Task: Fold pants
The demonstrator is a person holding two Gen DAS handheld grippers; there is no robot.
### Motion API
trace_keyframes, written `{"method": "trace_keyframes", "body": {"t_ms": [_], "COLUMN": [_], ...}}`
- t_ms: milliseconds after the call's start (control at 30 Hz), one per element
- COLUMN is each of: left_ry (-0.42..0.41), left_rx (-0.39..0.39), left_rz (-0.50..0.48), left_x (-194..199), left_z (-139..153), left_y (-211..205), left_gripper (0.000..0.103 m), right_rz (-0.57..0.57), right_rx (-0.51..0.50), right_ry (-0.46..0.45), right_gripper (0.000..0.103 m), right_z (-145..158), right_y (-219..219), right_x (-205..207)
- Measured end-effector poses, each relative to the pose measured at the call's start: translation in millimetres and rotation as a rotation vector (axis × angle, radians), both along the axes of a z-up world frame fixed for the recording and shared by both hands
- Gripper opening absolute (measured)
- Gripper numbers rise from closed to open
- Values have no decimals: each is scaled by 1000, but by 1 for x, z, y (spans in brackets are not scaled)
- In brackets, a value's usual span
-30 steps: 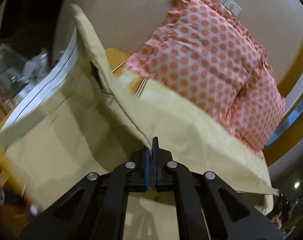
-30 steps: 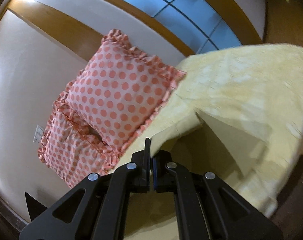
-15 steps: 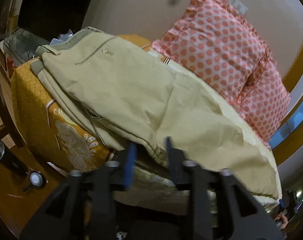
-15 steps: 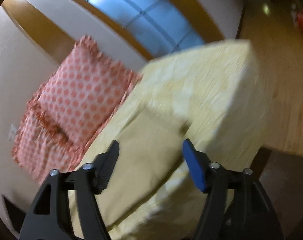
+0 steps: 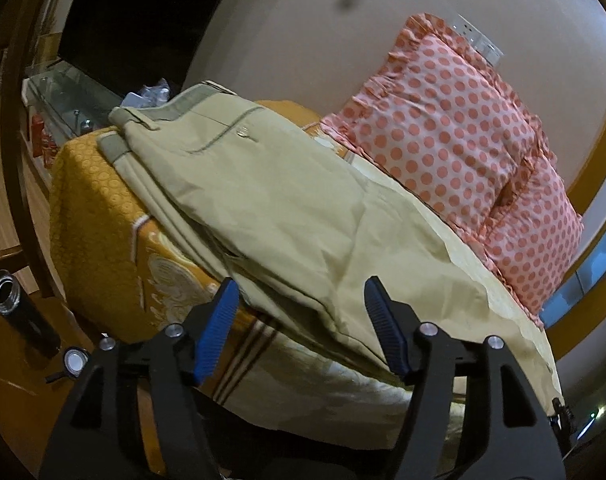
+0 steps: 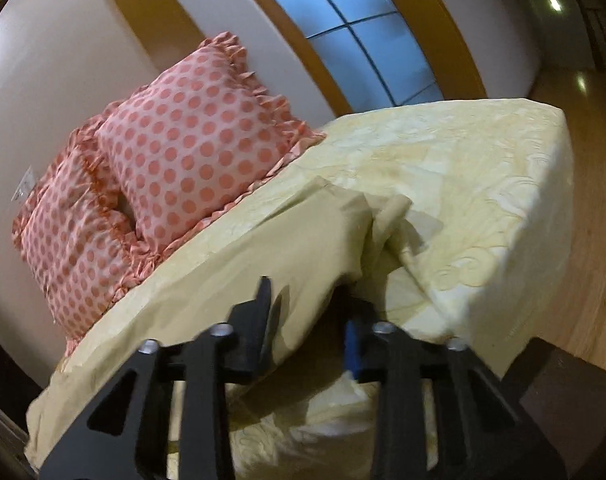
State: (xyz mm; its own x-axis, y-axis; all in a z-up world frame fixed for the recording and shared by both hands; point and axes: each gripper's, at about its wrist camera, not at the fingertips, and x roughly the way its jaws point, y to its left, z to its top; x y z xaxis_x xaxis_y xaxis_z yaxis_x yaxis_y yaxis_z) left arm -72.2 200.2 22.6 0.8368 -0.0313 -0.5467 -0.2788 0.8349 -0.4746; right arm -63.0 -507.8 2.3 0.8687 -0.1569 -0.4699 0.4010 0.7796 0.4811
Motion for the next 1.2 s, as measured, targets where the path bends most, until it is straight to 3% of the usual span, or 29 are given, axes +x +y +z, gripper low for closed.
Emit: {"method": "trace_keyframes", "body": {"t_ms": [100,133,200,333,400,533,600,633,700,767,800,867,933,1033,1200], "left_ry": [-4,-5,-8,-21,-30,-47,-58,-64,-66,-63,-65,-64,-52,-32,-16], "left_rx": [3,4,7,-4,-2,-5,-14,-16,-14,-15,-21,-33,-49,-69,-100], "left_rz": [27,34,57,77,86,107,115,116,115,124,128,142,155,181,199], "left_x": [-1,-2,-1,-1,-1,-2,-3,-2,-1,2,3,5,8,15,28], "left_z": [0,0,0,0,0,1,1,1,2,2,2,1,-1,-5,-7], "left_y": [7,10,15,25,29,35,38,40,44,47,50,56,61,70,84], "left_gripper": [68,70,74,83,85,91,93,95,96,96,96,97,97,97,96], "right_rz": [-6,12,48,265,390,783,934,1035,1193,1256,1268,1266,1227,1177,1099], "right_rx": [-25,5,-9,-104,-99,-44,-31,-61,-160,-163,-140,-117,-106,-83,-7], "right_ry": [17,-4,-38,-143,-192,-229,-186,-105,93,185,165,114,57,-4,-7], "right_gripper": [16,6,5,5,5,5,5,6,12,36,45,79,97,97,97], "right_z": [1,5,22,75,93,105,97,85,52,30,26,33,46,60,65], "right_y": [0,-3,5,66,105,238,297,340,404,425,424,415,398,372,342], "right_x": [3,3,9,43,61,102,111,116,118,111,103,93,84,75,81]}}
